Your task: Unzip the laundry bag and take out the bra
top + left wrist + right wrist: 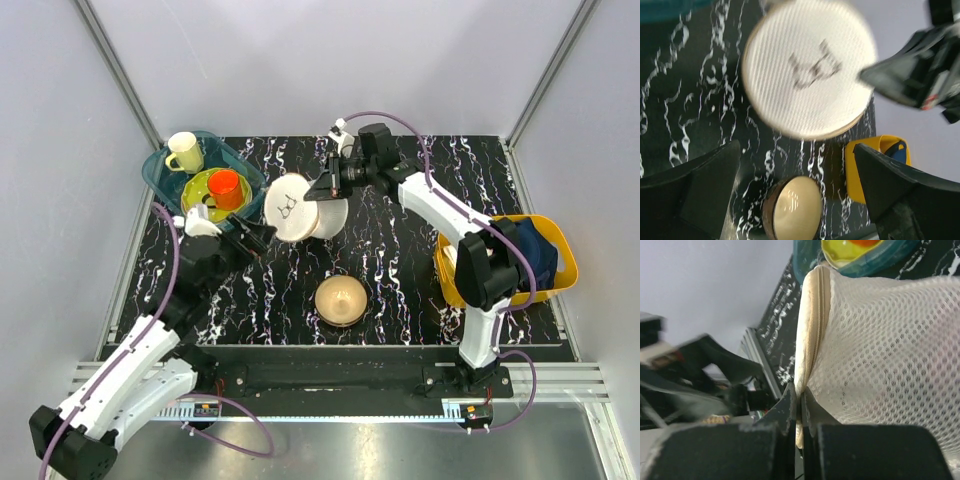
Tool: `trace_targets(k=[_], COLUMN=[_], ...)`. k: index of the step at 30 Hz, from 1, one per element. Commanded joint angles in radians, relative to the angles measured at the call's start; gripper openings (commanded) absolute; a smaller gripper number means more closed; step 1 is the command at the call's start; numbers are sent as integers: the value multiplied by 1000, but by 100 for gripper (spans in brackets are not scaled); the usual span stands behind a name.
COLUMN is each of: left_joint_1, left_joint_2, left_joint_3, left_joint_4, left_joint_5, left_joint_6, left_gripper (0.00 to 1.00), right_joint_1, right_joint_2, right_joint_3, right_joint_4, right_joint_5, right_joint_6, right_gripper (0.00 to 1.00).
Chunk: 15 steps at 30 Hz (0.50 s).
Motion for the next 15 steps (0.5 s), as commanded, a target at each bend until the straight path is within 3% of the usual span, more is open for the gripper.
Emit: trace_targets(k=[1, 6, 9, 13, 15], left_joint_1=[57, 237, 291, 292, 289], left_joint_2=[0, 110, 182, 287, 357], left_joint_3=[129, 190, 198, 236, 249], left_joint_4=[-42, -13, 59, 159, 228], left_joint_5=[-51, 183, 338, 559, 737], left_joint_6=[172, 255, 301, 376, 434], left_gripper=[99, 99, 98, 94, 95], right_joint_1=[1, -3, -9, -12, -14], right_joint_2=[63, 32, 11, -9, -17], right_joint_3=[45, 21, 12, -5, -10], right_joint_4=[-311, -359, -408, -445, -452], right_joint_5=[-50, -79, -95, -147, -171], right_joint_6=[-240, -337, -398, -465, -493], right_gripper=[0, 0, 0, 0, 0])
